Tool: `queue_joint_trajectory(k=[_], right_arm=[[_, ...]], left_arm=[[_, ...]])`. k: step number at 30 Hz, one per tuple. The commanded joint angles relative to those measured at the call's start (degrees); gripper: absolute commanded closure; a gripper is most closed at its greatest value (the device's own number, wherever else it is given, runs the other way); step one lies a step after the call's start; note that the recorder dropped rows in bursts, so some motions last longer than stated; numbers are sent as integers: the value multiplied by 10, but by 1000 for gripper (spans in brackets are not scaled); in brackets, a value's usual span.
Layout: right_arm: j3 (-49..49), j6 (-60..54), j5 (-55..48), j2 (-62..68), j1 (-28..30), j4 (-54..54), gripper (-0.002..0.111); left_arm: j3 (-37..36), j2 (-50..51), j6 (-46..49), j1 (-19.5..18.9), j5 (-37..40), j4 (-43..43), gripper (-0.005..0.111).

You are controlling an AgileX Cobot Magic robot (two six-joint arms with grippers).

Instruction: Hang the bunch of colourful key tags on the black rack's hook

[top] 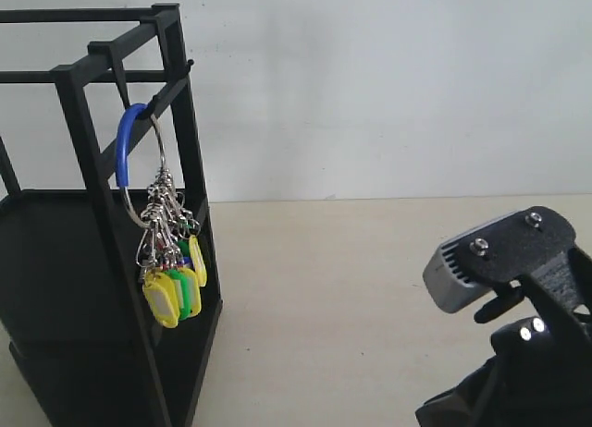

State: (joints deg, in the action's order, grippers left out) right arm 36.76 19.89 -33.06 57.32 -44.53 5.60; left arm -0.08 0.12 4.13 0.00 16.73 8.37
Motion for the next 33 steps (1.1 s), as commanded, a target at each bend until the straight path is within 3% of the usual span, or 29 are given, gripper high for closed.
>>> queue_joint_trajectory(k=[1,5,9,23,33], right_arm=[[-2,-10,4,-26,0,9,108],[-2,-11,17,-62,5,19,108],[-20,-11,53,-111,56,16,108],[-272,0,258,-389,256,10,108],[-353,-14,280,-543,333,10,108]], left_arm=[[1,-1,2,0,-4,-3,102],[1,-1,2,0,-4,-3,102],[1,-1,2,0,-4,-3,102],[1,-1,2,0,-4,-3,102],[1,-1,2,0,-4,-3,102]])
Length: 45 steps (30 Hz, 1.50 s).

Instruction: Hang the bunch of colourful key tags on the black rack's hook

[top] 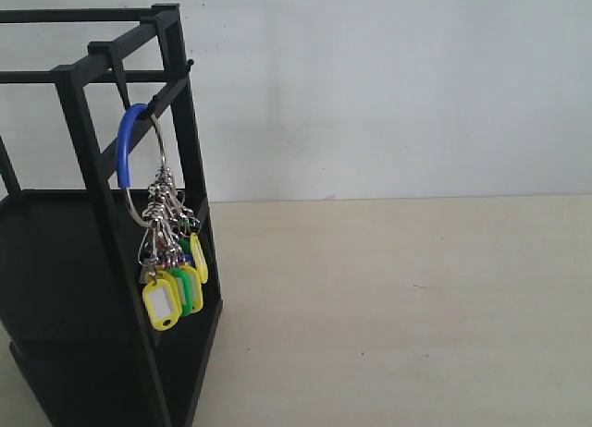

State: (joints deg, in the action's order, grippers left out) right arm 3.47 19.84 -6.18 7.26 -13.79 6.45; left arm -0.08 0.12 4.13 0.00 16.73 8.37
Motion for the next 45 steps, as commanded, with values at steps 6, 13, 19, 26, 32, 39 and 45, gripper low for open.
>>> queue_joint_trajectory(k=[6,13,19,26,32,39,45], right_arm=[[-35,-15,10,-73,52,1,108],[-35,-45,-31,-73,52,1,108],[-35,-57,-34,-73,52,1,108],[-35,-49,-65,-73,52,1,108],[-35,-97,-95,-73,52,-21,108],[-35,-99,-149,-73,52,-29,108],[-35,-116,-150,-73,52,-29,108]], left_arm=[[1,-1,2,0,-4,-3,102],[1,-1,2,0,-4,-3,102],[1,-1,2,0,-4,-3,102],[1,-1,2,0,-4,-3,102],[1,-1,2,0,-4,-3,102],[1,-1,2,0,-4,-3,102],[1,-1,2,0,-4,-3,102]])
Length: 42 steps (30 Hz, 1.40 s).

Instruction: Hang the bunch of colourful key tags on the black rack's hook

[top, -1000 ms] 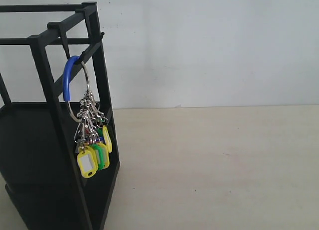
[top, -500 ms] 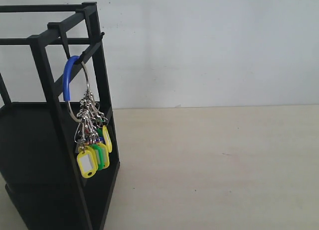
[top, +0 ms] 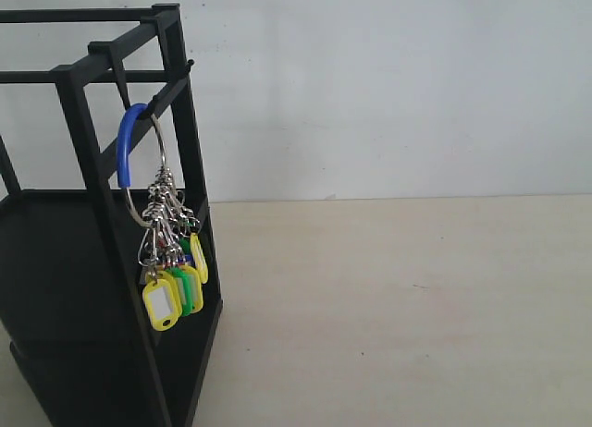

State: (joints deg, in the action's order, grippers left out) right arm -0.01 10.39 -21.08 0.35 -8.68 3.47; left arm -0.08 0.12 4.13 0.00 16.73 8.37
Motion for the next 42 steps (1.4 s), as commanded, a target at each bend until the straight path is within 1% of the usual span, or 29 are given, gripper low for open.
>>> queue_joint_trajectory(k=[1,8,14,42], right_arm=[[0,-23,-1,-3,1,1,108],[0,-22,-1,-3,2,1,108],[0,-22,-1,-3,42,1,108],[0,-20,-1,-3,41,1,108]], left_arm=[[1,-1,2,0,-4,-3,102],[1,-1,2,0,-4,-3,102],[1,-1,2,0,-4,-3,102],[1,-1,2,0,-4,-3,102]])
